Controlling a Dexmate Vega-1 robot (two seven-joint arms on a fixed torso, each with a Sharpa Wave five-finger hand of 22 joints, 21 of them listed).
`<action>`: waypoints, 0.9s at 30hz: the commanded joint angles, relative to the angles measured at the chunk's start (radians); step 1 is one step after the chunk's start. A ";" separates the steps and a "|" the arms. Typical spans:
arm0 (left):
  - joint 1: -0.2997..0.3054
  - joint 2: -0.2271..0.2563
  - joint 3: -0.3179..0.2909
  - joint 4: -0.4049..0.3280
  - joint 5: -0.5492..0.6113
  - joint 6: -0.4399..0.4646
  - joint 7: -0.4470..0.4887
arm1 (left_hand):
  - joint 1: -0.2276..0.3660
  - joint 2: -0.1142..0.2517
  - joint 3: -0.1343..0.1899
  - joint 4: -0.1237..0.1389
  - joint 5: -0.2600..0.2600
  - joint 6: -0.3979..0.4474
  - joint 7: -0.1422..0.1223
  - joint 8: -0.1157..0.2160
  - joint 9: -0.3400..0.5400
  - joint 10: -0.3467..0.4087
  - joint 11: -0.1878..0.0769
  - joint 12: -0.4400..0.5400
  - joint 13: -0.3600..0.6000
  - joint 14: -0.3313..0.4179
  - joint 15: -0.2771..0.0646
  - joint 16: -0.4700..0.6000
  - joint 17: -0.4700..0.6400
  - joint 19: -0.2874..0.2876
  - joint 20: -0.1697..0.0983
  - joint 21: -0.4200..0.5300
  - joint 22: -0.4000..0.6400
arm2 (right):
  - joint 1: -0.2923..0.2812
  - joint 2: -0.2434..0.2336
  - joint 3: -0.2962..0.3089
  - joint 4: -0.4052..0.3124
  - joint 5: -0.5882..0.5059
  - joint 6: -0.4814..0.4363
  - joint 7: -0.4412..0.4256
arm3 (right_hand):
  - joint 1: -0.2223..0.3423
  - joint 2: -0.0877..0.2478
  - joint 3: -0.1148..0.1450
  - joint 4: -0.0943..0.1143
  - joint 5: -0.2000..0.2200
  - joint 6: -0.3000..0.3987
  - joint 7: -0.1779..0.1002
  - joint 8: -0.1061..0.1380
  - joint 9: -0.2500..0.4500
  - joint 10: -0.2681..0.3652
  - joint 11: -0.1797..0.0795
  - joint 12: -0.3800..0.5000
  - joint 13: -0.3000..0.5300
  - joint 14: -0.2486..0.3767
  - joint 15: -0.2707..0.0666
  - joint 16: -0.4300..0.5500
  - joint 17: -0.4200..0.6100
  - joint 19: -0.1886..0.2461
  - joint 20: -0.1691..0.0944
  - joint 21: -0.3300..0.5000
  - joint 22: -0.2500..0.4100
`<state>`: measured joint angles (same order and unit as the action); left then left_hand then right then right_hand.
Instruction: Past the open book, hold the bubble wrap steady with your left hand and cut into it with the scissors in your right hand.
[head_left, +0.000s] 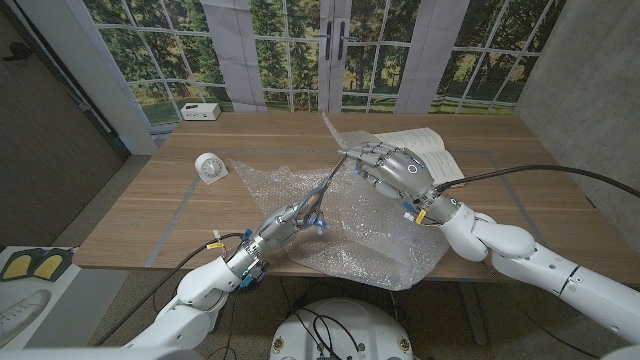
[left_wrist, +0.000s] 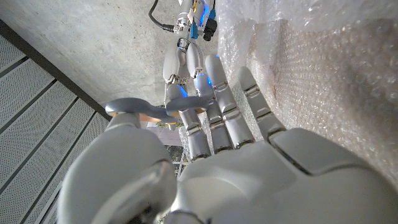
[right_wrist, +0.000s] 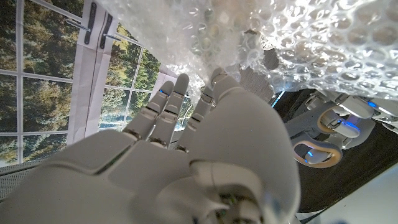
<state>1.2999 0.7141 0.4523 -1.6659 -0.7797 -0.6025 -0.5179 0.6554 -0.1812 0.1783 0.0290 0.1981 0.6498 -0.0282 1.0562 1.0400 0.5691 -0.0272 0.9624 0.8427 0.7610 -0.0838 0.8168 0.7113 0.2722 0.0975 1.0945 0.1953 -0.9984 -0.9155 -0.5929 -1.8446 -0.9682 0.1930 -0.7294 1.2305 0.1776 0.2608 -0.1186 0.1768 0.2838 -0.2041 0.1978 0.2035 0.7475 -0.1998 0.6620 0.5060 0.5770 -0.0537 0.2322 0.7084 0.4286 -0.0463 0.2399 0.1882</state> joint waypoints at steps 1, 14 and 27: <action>0.010 0.013 0.005 -0.011 0.006 -0.007 0.005 | -0.011 0.006 -0.016 -0.006 0.008 -0.009 0.013 -0.005 -0.008 0.103 -0.104 -0.001 0.001 0.006 -0.056 -0.004 0.001 0.005 0.007 -0.002 -0.001 | -0.022 -0.007 0.013 -0.026 -0.001 -0.012 -0.006 | 0.010 0.001 0.004 0.005 0.005 0.002 -0.002 -0.002 0.002 0.009 -0.002 0.007 0.002 0.009 -0.187 -0.003 0.002 0.005 -0.014 0.001 0.002; 0.012 0.024 0.007 -0.013 0.011 -0.007 0.009 | -0.023 0.007 -0.035 -0.006 0.016 -0.009 0.014 -0.002 -0.008 0.102 -0.101 -0.002 0.006 0.005 -0.053 -0.007 0.003 0.004 0.009 -0.008 -0.001 | -0.035 -0.008 0.025 -0.045 0.000 -0.027 0.003 | 0.010 0.001 0.003 0.004 0.005 0.000 -0.002 -0.003 0.002 0.009 -0.002 0.007 0.000 0.010 -0.187 -0.005 0.002 0.007 -0.009 0.001 0.002; 0.018 0.026 0.003 -0.010 0.006 -0.020 0.011 | -0.029 0.005 -0.059 -0.010 0.023 -0.015 0.016 -0.006 -0.012 0.095 -0.099 -0.008 0.006 0.002 -0.051 -0.013 0.001 0.004 0.015 -0.016 0.000 | -0.041 0.000 0.035 -0.050 0.011 -0.032 0.002 | 0.009 0.001 0.003 0.004 0.005 -0.002 -0.001 -0.004 0.002 0.010 -0.002 0.008 -0.001 0.011 -0.187 -0.006 0.001 0.008 -0.008 0.001 0.001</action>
<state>1.3118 0.7370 0.4582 -1.6773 -0.7698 -0.6127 -0.5106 0.6326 -0.1770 0.1239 0.0200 0.2125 0.6439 -0.0223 1.0563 1.0280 0.5709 -0.0287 0.9546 0.8455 0.7610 -0.0839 0.8094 0.7113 0.2729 0.1074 1.0831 0.1954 -1.0324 -0.9220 -0.5680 -1.8893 -0.9680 0.1674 -0.7267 1.2305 0.1776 0.2596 -0.1198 0.1768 0.2838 -0.2039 0.1977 0.2039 0.7501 -0.2022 0.6662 0.5028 0.5769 -0.0537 0.2322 0.7084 0.4286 -0.0463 0.2399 0.1878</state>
